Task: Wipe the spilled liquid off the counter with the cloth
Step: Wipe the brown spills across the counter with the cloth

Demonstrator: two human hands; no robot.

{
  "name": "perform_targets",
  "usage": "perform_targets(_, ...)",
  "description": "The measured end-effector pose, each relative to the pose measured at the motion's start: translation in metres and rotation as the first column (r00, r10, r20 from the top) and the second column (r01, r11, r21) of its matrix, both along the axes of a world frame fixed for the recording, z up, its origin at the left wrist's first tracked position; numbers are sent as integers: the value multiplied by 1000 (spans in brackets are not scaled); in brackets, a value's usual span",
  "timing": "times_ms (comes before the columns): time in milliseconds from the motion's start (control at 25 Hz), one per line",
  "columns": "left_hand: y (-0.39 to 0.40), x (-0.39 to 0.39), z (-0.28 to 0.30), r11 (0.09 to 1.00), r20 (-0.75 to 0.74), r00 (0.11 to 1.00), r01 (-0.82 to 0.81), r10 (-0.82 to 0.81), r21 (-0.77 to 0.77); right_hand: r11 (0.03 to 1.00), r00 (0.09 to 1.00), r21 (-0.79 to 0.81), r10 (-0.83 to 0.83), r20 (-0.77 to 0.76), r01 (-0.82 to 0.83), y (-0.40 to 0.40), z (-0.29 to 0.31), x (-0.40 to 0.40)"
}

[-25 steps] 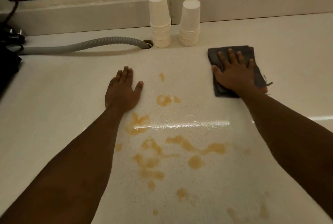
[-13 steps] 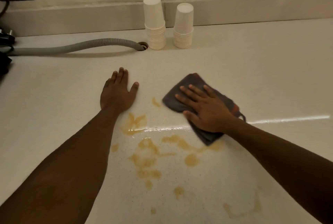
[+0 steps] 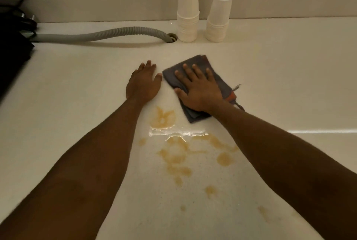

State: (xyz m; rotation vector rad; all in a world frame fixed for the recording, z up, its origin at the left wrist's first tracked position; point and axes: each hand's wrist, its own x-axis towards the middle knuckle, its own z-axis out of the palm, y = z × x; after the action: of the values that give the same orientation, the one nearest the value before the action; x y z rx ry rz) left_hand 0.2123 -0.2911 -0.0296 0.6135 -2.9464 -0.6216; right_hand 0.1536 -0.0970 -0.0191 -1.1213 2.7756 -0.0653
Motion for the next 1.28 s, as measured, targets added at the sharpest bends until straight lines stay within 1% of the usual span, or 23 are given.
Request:
perform_targets(40, -4, 4, 3, 997, -44, 999, -7, 11, 76, 998, 998, 4, 69, -13, -69, 11, 1, 17)
perform_targets(80, -8, 10, 6, 994, -74, 997, -3, 11, 113, 989, 989, 11, 146, -18, -145, 30, 1, 31)
perform_targets(120, -13, 21, 9, 996, -87, 996, 4, 3, 85, 976, 976, 14, 219, -16, -219, 52, 1, 42)
perform_targets(160, -20, 34, 10, 1000, -92, 996, 10, -7, 24, 964, 963, 18, 267, -21, -267, 79, 1, 47)
perform_targets(200, -29, 50, 10, 1000, -94, 996, 5, -8, -31, 963, 963, 12, 269, -36, -268, 104, 1, 46)
perform_targets(240, -42, 67, 12, 998, -91, 996, -13, 7, -67, 976, 974, 8, 218, -62, -218, 126, 2, 37)
perform_targets(280, -55, 84, 12, 995, -79, 996, -38, 31, -90, 993, 990, 7, 120, -73, -120, 142, 2, 24)
perform_targets(360, -78, 115, 12, 987, -41, 995, -96, 91, -131, 988, 987, 15, -153, -51, 154, 151, 3, -9)
perform_targets(440, -89, 140, 9, 976, 12, 988, -150, 154, -155, 933, 933, 9, -360, -23, 360, 128, 2, -33)
perform_targets(480, -90, 148, 7, 974, 38, 984, -166, 174, -157, 913, 913, 0, -409, -17, 409, 108, 2, -39)
perform_targets(520, -88, 154, 5, 972, 54, 982, -173, 183, -160, 907, 907, -4, -420, -5, 420, 85, 2, -41)
perform_targets(560, -85, 158, 2, 971, 56, 982, -170, 182, -168, 916, 916, -4, -401, 12, 401, 60, 2, -38)
perform_targets(640, -82, 159, -1, 971, 44, 983, -168, 178, -172, 953, 953, -6, -303, 26, 303, 15, 3, -21)
perform_targets(720, -82, 157, -1, 971, 41, 980, -185, 194, -154, 988, 988, -1, -156, 14, 156, -20, 2, 10)
perform_targets(800, -84, 158, -2, 971, 41, 979, -190, 198, -147, 1000, 1000, 5, -2, -2, 2, -39, 2, 45)
perform_targets(880, -85, 159, -2, 973, 38, 980, -186, 193, -137, 987, 987, 18, 161, -11, -161, -32, 3, 75)
perform_targets(960, -84, 158, -2, 975, 31, 982, -179, 184, -132, 946, 947, 28, 322, -1, -322, 3, 3, 89)
perform_targets(1000, -83, 159, -1, 975, 21, 983, -178, 182, -136, 930, 931, 28, 365, 2, -365, 28, 2, 89)
perform_targets(1040, -83, 159, -1, 973, 9, 983, -180, 183, -144, 931, 931, 25, 364, -11, -364, 54, 2, 84)
perform_targets(1080, -82, 159, -1, 971, 2, 983, -184, 186, -150, 948, 948, 20, 317, -39, -316, 77, 3, 72)
perform_targets(1160, -83, 159, -3, 969, 4, 981, -190, 193, -158, 995, 993, 13, 102, -52, -101, 105, 6, 40)
perform_targets(1200, -83, 158, -4, 968, 12, 981, -189, 194, -165, 1000, 999, 14, -27, -35, 28, 108, 6, 22)
perform_targets(1280, -83, 156, -6, 966, 19, 981, -189, 195, -174, 973, 973, 13, -232, -23, 232, 91, 5, -4)
